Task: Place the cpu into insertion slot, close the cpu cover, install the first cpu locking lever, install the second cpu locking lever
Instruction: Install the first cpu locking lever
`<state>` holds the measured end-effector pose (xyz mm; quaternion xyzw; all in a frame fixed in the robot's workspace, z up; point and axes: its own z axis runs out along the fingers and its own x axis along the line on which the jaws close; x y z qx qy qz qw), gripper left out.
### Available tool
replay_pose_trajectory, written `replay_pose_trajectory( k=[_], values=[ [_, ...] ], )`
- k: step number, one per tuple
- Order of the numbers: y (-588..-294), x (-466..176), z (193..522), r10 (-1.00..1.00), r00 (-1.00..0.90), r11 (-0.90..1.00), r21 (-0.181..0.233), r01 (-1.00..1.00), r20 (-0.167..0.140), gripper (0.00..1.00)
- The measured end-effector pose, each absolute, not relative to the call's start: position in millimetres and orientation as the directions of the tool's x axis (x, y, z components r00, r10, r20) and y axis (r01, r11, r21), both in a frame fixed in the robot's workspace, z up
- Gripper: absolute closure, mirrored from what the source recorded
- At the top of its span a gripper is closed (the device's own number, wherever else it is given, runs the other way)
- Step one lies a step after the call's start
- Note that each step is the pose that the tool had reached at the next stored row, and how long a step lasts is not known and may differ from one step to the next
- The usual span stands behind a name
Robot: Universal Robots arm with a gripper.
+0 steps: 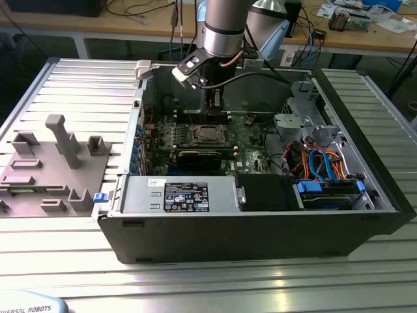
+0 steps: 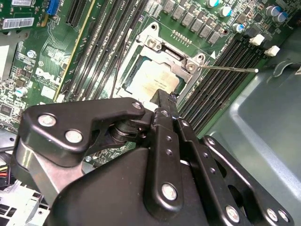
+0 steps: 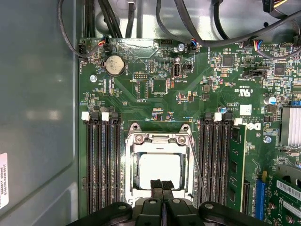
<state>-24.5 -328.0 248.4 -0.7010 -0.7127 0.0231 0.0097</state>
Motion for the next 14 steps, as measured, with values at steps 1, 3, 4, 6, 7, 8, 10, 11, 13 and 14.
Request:
replay_pose_trajectory(
  k=[1, 3, 4, 6, 7, 8, 10, 11, 13, 14],
  values=[
    [-328.0, -24.5, 248.4, 1.000, -0.017, 0.016, -0.047, 0.999, -0.018, 0.89],
    [-328.0, -24.5, 248.4, 1.000, -0.019, 0.018, -0.047, 0.999, -0.018, 0.89],
    [-328.0, -24.5, 248.5, 1.000, -0.021, 0.020, -0.047, 0.999, -0.018, 0.89],
    [-328.1, -24.4, 248.5, 0.999, -0.036, 0.035, -0.047, 0.998, -0.018, 0.89],
    [-328.0, -24.4, 248.5, 0.999, -0.043, 0.042, -0.047, 0.998, -0.018, 0.89],
    [-328.0, -24.5, 248.4, 0.998, -0.056, 0.055, -0.046, 0.997, -0.018, 0.89],
    [-328.0, -24.5, 248.5, 0.997, -0.076, 0.075, -0.047, 0.996, -0.019, 0.89],
    [-328.0, -24.5, 248.5, 0.996, -0.092, 0.091, -0.047, 0.995, -0.018, 0.89],
    [-328.0, -24.5, 248.4, 0.993, -0.118, 0.117, -0.047, 0.992, -0.018, 0.89],
    [-328.0, -24.5, 248.5, 0.991, -0.130, 0.129, -0.047, 0.991, -0.018, 0.89]
  ],
)
